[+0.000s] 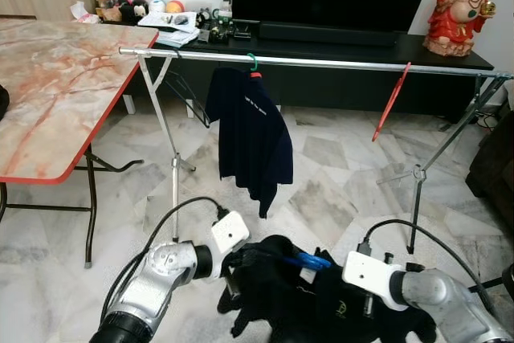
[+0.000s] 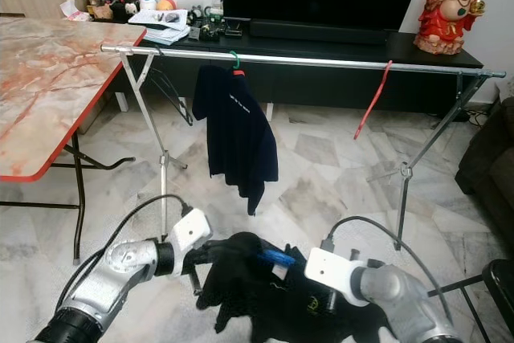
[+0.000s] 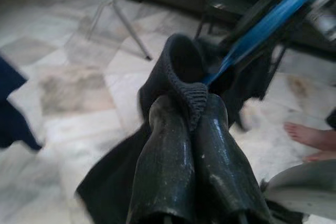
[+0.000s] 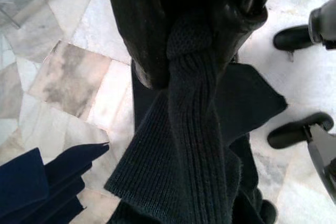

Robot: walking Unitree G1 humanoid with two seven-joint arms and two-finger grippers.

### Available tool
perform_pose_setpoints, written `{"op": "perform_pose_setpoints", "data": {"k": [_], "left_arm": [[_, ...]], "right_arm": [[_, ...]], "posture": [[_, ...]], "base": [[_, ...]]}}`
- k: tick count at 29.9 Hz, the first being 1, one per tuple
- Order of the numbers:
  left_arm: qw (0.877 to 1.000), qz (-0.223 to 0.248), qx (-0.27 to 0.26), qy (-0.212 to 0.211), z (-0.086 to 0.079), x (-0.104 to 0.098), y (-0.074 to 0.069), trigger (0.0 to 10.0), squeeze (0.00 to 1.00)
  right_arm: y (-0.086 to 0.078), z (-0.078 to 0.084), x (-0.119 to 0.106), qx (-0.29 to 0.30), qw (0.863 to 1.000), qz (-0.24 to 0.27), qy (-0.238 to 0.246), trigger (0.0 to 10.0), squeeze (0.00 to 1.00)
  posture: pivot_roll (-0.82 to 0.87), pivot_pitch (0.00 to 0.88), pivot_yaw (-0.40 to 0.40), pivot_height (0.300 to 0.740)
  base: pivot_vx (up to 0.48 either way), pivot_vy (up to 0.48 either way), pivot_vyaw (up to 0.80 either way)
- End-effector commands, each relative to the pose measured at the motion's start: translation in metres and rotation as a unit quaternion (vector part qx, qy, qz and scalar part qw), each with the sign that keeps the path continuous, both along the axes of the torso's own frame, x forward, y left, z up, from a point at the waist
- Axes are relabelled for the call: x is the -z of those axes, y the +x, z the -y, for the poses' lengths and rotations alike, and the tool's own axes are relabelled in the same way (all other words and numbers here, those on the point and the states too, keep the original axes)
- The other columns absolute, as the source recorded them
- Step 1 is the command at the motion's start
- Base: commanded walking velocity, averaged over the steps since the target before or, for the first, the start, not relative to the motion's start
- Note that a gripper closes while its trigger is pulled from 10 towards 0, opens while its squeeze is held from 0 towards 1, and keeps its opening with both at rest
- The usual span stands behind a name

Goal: Hang hanger

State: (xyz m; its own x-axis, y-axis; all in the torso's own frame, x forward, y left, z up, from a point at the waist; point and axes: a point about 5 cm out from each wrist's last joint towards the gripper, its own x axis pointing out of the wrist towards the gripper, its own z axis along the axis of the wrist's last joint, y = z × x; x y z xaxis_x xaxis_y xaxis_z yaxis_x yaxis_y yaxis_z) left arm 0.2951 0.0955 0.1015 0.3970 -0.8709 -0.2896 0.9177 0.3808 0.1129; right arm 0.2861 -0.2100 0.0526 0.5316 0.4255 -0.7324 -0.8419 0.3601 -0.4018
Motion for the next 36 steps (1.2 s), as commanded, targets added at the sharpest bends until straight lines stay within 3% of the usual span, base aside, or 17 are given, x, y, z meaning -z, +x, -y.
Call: {"op": "perform_pose_setpoints", "data": {"k": [1,3,7,8,9,11,12,13,22,27,30,34,36], "left_arm": [[0.999,-0.004,0.032,-0.010,0.007,-0.006,-0.006,0.0,0.00],[0.997,-0.020,0.073,-0.011,0.014,-0.012,-0.018,0.0,0.00],[0.995,-0.036,0.093,0.005,0.013,-0.009,-0.027,0.0,0.00],[0.994,-0.043,0.094,0.017,0.011,-0.005,-0.029,1.0,0.00],[0.993,-0.049,0.100,0.023,0.010,-0.004,-0.032,5.0,0.02],[0.993,-0.050,0.105,0.025,0.009,-0.003,-0.034,5.0,0.02],[0.992,-0.052,0.111,0.024,0.009,-0.004,-0.036,9.4,0.45],[0.992,-0.054,0.116,0.016,0.010,-0.007,-0.039,10.0,1.00],[0.991,-0.060,0.120,0.015,0.010,-0.014,-0.040,10.0,1.00],[0.995,-0.041,0.087,0.019,0.006,-0.016,-0.034,10.0,1.00],[0.996,-0.030,0.065,0.047,-0.004,-0.012,-0.027,10.0,1.00],[0.998,-0.012,0.025,0.057,-0.011,-0.008,-0.016,10.0,1.00],[0.996,-0.005,0.014,0.084,-0.016,-0.002,-0.012,10.0,1.00]], "right_arm": [[0.005,0.001,-0.005,0.010,1.000,0.012,0.007,0.0,0.00],[0.007,-0.006,-0.005,0.018,0.999,0.015,0.040,0.0,0.00],[0.010,-0.008,-0.007,0.025,0.998,0.025,0.056,0.0,0.00],[0.012,-0.009,-0.010,0.033,0.997,0.034,0.067,0.0,0.00],[0.014,-0.009,-0.012,0.041,0.995,0.041,0.078,0.0,0.00],[0.015,-0.010,-0.013,0.043,0.995,0.044,0.083,0.0,0.00],[0.016,-0.010,-0.015,0.046,0.994,0.047,0.089,0.0,0.00],[0.018,-0.012,-0.017,0.050,0.992,0.052,0.099,0.0,0.00],[0.025,-0.021,-0.019,0.061,0.987,0.070,0.128,0.0,0.00],[0.022,-0.023,-0.017,0.039,0.988,0.059,0.138,0.0,0.00],[0.010,-0.013,-0.009,-0.008,0.993,0.013,0.116,0.0,0.00],[0.006,-0.002,-0.004,-0.028,0.996,-0.014,0.084,0.0,0.00],[0.003,0.001,-0.003,-0.046,0.995,-0.029,0.078,0.0,0.00]], "posture": [[-0.01,0.049,-0.048,0.740],[0.00,0.049,-0.046,0.740],[-0.01,0.049,-0.044,0.740],[-0.01,0.050,-0.044,0.740],[-0.01,0.050,-0.044,0.740],[-0.01,0.050,-0.044,0.740],[-0.01,0.050,-0.044,0.740],[-0.01,0.050,-0.044,0.740],[0.00,0.047,-0.046,0.740],[0.00,0.047,-0.047,0.740],[0.00,0.044,-0.049,0.740],[0.00,0.041,-0.049,0.740],[0.00,0.039,-0.052,0.740]], "base": [[0.000,0.000,0.00],[0.000,0.000,0.00],[0.000,0.000,0.00],[0.000,0.000,0.00],[0.000,0.000,0.00],[0.000,0.000,0.00],[0.000,0.000,0.00],[0.000,0.000,0.00],[0.000,0.000,0.00],[0.000,0.000,0.00],[0.000,0.000,0.00],[0.000,0.000,0.00],[0.000,0.000,0.00]]}}
